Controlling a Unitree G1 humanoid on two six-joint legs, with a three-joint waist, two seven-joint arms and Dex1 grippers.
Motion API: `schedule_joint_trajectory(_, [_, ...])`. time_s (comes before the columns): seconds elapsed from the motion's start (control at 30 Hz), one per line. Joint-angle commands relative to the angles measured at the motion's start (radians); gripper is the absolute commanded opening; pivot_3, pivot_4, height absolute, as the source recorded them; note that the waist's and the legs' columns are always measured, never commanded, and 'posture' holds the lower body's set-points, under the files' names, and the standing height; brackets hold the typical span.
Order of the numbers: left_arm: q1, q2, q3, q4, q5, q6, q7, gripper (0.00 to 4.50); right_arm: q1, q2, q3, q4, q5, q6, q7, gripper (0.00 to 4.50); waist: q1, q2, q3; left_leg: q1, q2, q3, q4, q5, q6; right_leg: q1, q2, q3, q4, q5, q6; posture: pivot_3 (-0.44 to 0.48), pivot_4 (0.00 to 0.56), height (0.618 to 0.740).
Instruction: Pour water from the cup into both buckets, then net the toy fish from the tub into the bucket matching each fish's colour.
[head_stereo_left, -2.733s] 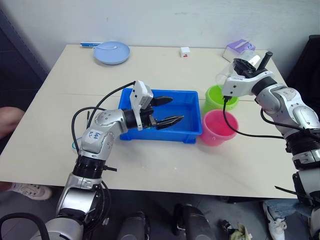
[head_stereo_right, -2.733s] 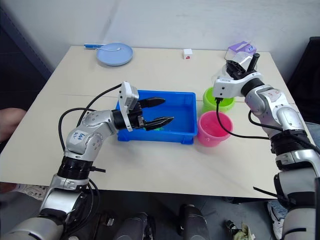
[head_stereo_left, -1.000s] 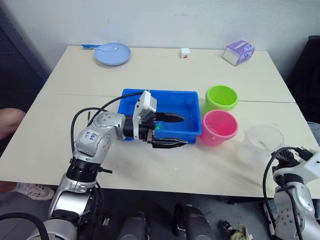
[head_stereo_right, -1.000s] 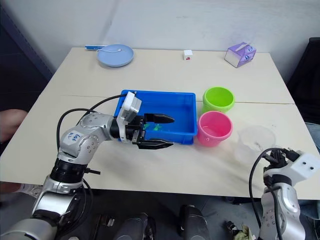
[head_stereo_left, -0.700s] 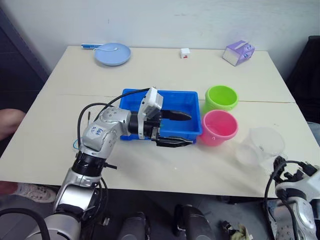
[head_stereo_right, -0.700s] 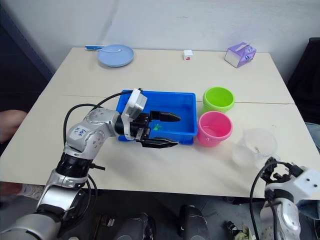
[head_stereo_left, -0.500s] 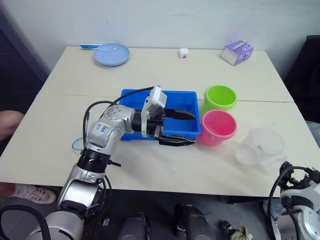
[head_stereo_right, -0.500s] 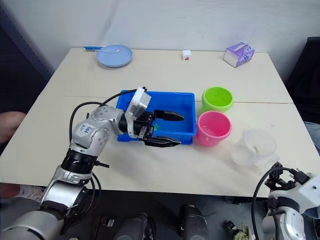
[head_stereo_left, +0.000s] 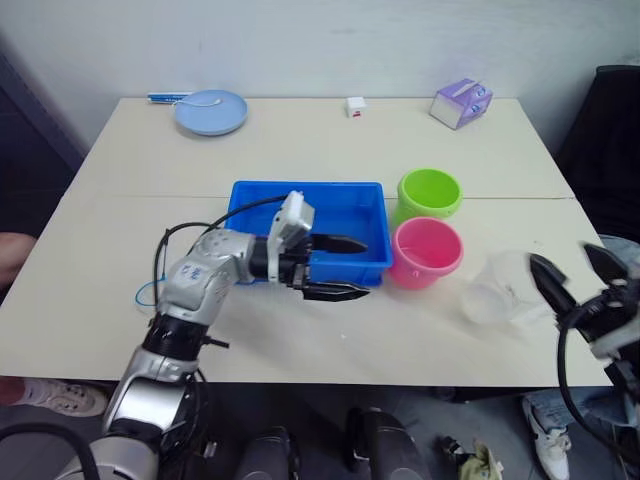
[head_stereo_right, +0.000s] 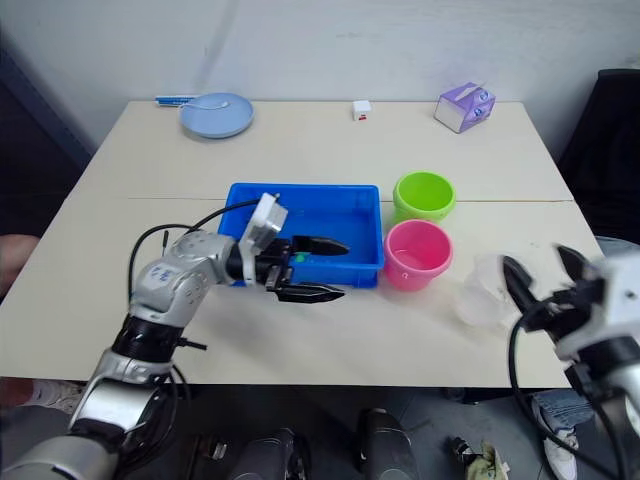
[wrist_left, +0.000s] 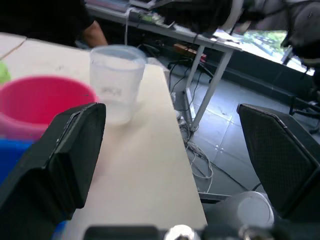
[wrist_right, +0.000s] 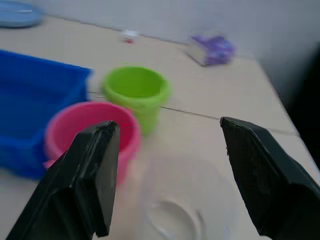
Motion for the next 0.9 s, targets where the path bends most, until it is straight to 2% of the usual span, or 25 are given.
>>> schedule_joint_trajectory(0.03, [0.111, 0.069, 0.11, -0.145, -0.018, 0.047, 0.103, 4.5, -0.156, -0.1, 0.178, 0.067, 0.029, 0.003, 0.204, 4.45, -0.001, -0.002, 0.001, 0.0, 0.0, -0.001, 0.0, 0.0, 0.0, 0.0, 0.0, 0.0, 0.0, 0.0, -0.001, 0.0, 0.15, 0.739])
schedule_joint_trajectory(0.1, [0.229, 0.112, 0.19, -0.231, -0.014, 0.073, 0.18, 4.5, -0.33, -0.109, 0.328, 0.147, 0.009, -0.009, 0.308, 4.45, 0.003, -0.003, 0.002, 0.0, 0.0, -0.001, -0.001, 0.0, 0.0, 0.0, -0.001, 0.0, 0.0, 0.0, -0.001, 0.0, 0.15, 0.739])
schedule_joint_trajectory(0.2, [0.445, 0.157, 0.358, -0.359, -0.008, 0.101, 0.295, 4.5, -0.559, -0.064, 0.533, 0.267, -0.072, -0.039, 0.444, 4.45, 0.002, -0.005, 0.003, -0.001, 0.0, -0.001, 0.001, -0.001, 0.001, 0.0, -0.003, 0.0, -0.001, 0.0, -0.002, 0.0, 0.15, 0.739])
schedule_joint_trajectory(0.33, [0.692, 0.163, 0.556, -0.488, -0.046, 0.143, 0.37, 4.5, -0.711, 0.023, 0.665, 0.381, -0.14, -0.081, 0.543, 4.45, 0.015, -0.008, 0.003, -0.005, -0.001, -0.004, 0.002, -0.003, 0.002, 0.0, -0.006, -0.003, -0.003, 0.001, -0.001, 0.0, 0.15, 0.739])
schedule_joint_trajectory(0.43, [0.891, 0.109, 0.688, -0.562, -0.058, 0.138, 0.425, 4.5, -0.787, 0.092, 0.749, 0.46, -0.196, -0.129, 0.632, 4.45, 0.013, -0.008, 0.003, -0.006, -0.002, -0.006, 0.002, -0.003, 0.003, 0.001, -0.008, -0.003, -0.004, 0.001, 0.0, 0.0, 0.15, 0.739])
schedule_joint_trajectory(0.5, [0.988, 0.07, 0.737, -0.586, -0.055, 0.125, 0.457, 4.5, -0.815, 0.122, 0.784, 0.503, -0.236, -0.162, 0.678, 4.45, 0.016, -0.008, 0.002, -0.006, -0.004, -0.007, 0.002, -0.004, 0.005, 0.002, -0.01, -0.003, -0.005, 0.002, 0.001, 0.0, 0.15, 0.739])
schedule_joint_trajectory(0.63, [1.059, 0.057, 0.778, -0.592, -0.071, 0.124, 0.484, 4.5, -0.839, 0.158, 0.794, 0.548, -0.269, -0.179, 0.719, 4.45, 0.031, -0.008, 0.002, -0.006, -0.005, -0.007, 0.004, -0.005, 0.006, 0.002, -0.011, -0.004, -0.007, 0.002, 0.001, 0.0, 0.15, 0.739])
schedule_joint_trajectory(0.7, [1.048, 0.073, 0.811, -0.571, -0.096, 0.154, 0.506, 4.5, -0.848, 0.178, 0.792, 0.561, -0.279, -0.18, 0.727, 4.45, 0.03, -0.008, 0.002, -0.006, -0.005, -0.007, 0.004, -0.005, 0.006, 0.002, -0.011, -0.004, -0.006, 0.002, 0.001, 0.0, 0.15, 0.739])
schedule_joint_trajectory(0.77, [1.003, 0.112, 0.828, -0.532, -0.114, 0.204, 0.534, 4.5, -0.85, 0.194, 0.788, 0.565, -0.292, -0.183, 0.723, 4.45, 0.029, -0.008, 0.002, -0.005, -0.005, -0.007, 0.003, -0.005, 0.005, 0.002, -0.011, -0.004, -0.005, 0.002, 0.001, 0.0, 0.15, 0.739])
schedule_joint_trajectory(0.9, [0.775, 0.259, 0.767, -0.359, -0.069, 0.338, 0.635, 4.5, -0.829, 0.207, 0.776, 0.535, -0.318, -0.179, 0.695, 4.45, 0.035, -0.008, 0.002, -0.005, -0.005, -0.008, 0.004, -0.004, 0.005, 0.002, -0.011, -0.005, -0.004, 0.001, 0.0, 0.0, 0.15, 0.739])
